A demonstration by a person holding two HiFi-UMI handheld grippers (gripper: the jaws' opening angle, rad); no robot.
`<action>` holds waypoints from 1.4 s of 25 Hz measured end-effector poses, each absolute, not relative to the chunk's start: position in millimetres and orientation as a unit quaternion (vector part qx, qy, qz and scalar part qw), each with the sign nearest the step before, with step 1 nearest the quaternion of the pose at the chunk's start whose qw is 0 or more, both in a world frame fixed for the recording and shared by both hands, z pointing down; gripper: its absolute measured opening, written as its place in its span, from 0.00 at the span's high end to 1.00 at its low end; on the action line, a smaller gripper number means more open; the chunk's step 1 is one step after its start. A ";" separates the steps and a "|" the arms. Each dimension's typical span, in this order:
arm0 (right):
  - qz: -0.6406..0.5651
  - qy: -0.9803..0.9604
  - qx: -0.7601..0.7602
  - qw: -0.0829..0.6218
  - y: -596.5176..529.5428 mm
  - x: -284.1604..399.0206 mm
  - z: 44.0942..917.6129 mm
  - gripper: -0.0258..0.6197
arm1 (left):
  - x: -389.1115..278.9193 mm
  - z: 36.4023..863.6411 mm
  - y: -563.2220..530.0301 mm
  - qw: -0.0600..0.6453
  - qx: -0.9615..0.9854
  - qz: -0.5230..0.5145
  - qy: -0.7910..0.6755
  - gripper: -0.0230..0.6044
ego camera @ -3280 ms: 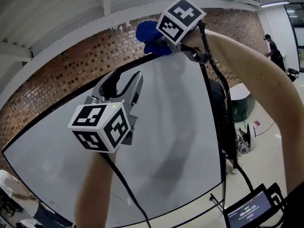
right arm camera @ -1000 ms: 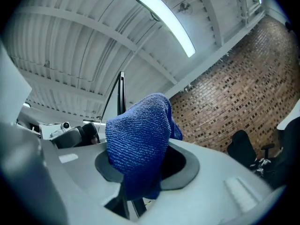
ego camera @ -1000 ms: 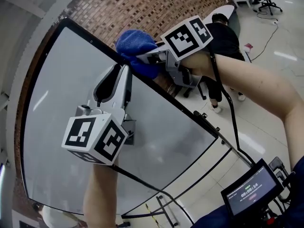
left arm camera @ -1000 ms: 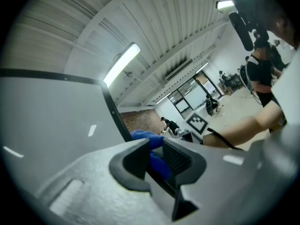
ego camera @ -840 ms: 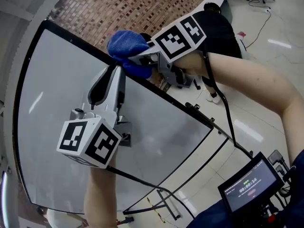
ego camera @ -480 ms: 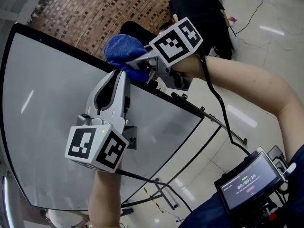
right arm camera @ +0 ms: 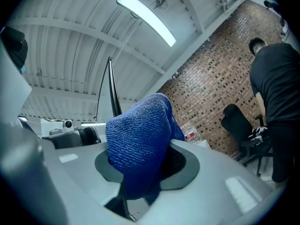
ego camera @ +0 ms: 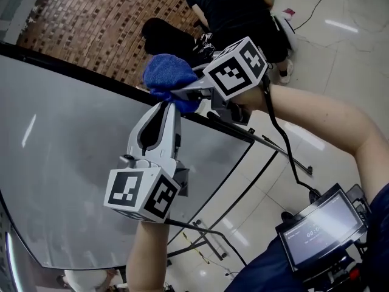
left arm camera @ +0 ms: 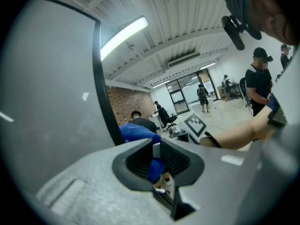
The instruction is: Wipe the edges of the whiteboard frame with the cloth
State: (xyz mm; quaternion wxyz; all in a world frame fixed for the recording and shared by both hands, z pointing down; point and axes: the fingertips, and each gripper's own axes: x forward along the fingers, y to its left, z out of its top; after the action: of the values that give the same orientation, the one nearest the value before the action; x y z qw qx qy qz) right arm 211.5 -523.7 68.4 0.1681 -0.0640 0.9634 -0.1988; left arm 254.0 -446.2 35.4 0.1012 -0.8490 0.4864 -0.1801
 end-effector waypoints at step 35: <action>-0.275 0.941 -0.094 0.174 -459.0 192.6 138.2 0.77 | 182.7 99.3 -388.3 0.060 -0.823 -0.150 0.545 0.88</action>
State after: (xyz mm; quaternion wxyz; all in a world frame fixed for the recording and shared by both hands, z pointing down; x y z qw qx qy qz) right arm 192.6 -459.0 138.2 0.1741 -0.0944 0.9408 -0.2749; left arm 182.7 -388.3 99.3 0.0603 -0.8230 0.5447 -0.1498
